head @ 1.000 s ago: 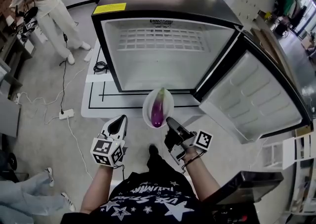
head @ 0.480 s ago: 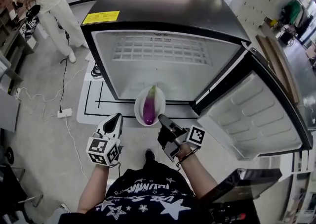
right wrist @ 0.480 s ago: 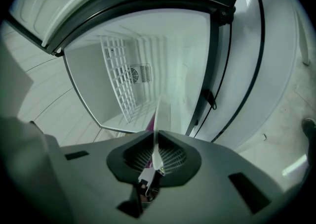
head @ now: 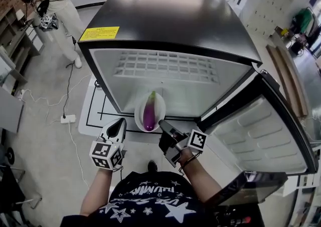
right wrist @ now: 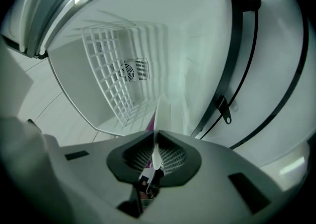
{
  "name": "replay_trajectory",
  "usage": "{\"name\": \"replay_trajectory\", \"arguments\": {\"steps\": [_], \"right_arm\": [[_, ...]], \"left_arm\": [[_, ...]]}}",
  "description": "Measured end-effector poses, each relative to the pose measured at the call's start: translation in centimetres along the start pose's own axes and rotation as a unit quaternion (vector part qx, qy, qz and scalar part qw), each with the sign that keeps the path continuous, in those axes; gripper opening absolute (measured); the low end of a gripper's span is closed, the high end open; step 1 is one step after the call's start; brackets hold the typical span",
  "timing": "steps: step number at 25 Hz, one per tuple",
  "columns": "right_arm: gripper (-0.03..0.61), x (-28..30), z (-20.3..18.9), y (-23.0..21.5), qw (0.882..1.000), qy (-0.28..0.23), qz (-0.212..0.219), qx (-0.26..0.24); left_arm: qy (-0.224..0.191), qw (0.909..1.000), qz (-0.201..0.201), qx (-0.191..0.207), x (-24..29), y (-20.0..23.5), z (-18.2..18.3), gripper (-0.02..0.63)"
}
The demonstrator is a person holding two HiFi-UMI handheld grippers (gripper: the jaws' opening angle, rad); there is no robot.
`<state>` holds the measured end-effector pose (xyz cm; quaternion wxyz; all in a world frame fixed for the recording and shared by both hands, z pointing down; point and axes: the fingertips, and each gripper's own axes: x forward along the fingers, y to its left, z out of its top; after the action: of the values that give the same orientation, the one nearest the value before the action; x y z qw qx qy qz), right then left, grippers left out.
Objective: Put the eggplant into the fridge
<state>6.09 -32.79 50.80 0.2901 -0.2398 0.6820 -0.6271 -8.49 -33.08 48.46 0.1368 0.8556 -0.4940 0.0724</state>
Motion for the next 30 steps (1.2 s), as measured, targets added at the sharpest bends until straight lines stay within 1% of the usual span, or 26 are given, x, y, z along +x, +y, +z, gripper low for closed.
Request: {"name": "replay_trajectory", "arguments": {"steps": [4, 7, 11, 16, 23, 30], "right_arm": [[0.023, 0.6, 0.4, -0.6, 1.000, 0.012, -0.004, 0.001], [0.023, 0.9, 0.4, -1.3, 1.000, 0.013, -0.009, 0.012], [0.023, 1.4, 0.0, -1.8, 0.999, 0.031, -0.021, 0.012], [0.023, 2.0, -0.4, -1.6, 0.999, 0.033, -0.014, 0.021], [0.023, 3.3, 0.7, -2.0, 1.000, 0.014, -0.018, 0.022], [0.023, 4.7, 2.9, -2.9, 0.999, -0.007, -0.038, 0.009]], "left_arm": [[-0.001, 1.0000, 0.006, -0.002, 0.9, 0.2, 0.0, 0.008], [-0.002, 0.9999, 0.014, -0.003, 1.2, 0.5, -0.2, 0.008], [0.002, 0.9998, 0.020, -0.001, 1.2, 0.4, -0.2, 0.008], [0.006, 0.9996, 0.029, -0.004, 0.6, 0.7, -0.1, 0.008], [0.010, 0.9996, 0.025, -0.009, 0.9, 1.8, -0.6, 0.008], [0.013, 0.9996, 0.019, -0.014, 2.4, 3.4, -0.5, 0.008]]}}
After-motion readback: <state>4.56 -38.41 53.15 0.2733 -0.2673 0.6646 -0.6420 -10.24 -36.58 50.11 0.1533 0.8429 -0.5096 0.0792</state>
